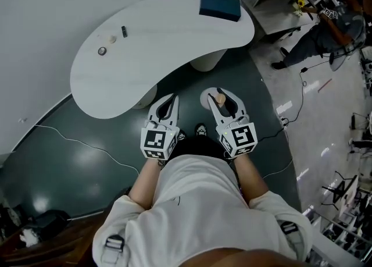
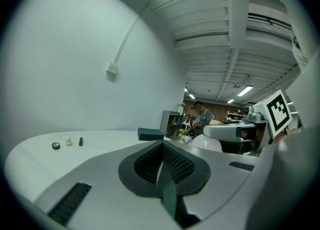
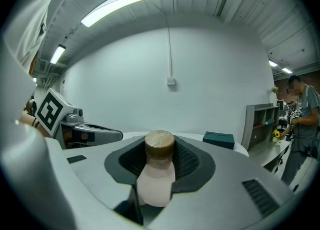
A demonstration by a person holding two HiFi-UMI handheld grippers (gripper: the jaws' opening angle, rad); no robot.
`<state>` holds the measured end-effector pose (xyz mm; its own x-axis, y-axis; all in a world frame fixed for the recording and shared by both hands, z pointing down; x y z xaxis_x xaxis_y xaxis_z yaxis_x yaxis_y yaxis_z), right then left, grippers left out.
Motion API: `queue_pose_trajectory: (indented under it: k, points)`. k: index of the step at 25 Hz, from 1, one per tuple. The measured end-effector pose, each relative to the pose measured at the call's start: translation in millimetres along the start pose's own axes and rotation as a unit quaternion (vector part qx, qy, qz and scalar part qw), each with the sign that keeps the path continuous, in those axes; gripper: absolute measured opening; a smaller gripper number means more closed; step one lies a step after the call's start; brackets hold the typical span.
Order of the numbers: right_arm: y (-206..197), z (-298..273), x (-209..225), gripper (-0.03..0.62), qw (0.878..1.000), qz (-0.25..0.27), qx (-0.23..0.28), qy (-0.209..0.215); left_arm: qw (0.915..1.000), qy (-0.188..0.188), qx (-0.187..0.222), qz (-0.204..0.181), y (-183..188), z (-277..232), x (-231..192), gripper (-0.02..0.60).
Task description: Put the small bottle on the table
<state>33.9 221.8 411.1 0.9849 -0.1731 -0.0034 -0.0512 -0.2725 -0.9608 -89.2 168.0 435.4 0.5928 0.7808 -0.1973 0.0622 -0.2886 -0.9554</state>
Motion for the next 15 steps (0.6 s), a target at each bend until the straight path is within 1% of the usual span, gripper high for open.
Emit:
queue_pose_trajectory:
  k: [7,12,15]
  points:
    - [7.1,-43.2,18.3,0.124,1.0,0.003,0.002,0.015,0.9996,0.028,0.0,0.007,3.3,-24.0,-33.6,0.012]
    - [9.3,-72.7,29.7,0.124,0.999,0.004,0.0,0.042,0.9982,0.057,-0.007,0.013,3.0,-36.9,-51.9,0.012]
    - [14.6,-99.2,47.5,0.124,0.998,0.0,0.004,0.056,0.9973,0.071,-0.013,0.013,7.7,-61.6,-65.5,0.012]
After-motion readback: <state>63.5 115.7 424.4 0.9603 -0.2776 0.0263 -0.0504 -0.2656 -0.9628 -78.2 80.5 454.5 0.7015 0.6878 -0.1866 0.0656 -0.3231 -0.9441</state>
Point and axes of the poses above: the fingertips, and each gripper's own axes: z backward along the fingers, x to its right, y out of its top, the point moved 2 cm from there along z, backward along the fingers, and after that the axes turned 1 degree about z, right-handed, at the moved point
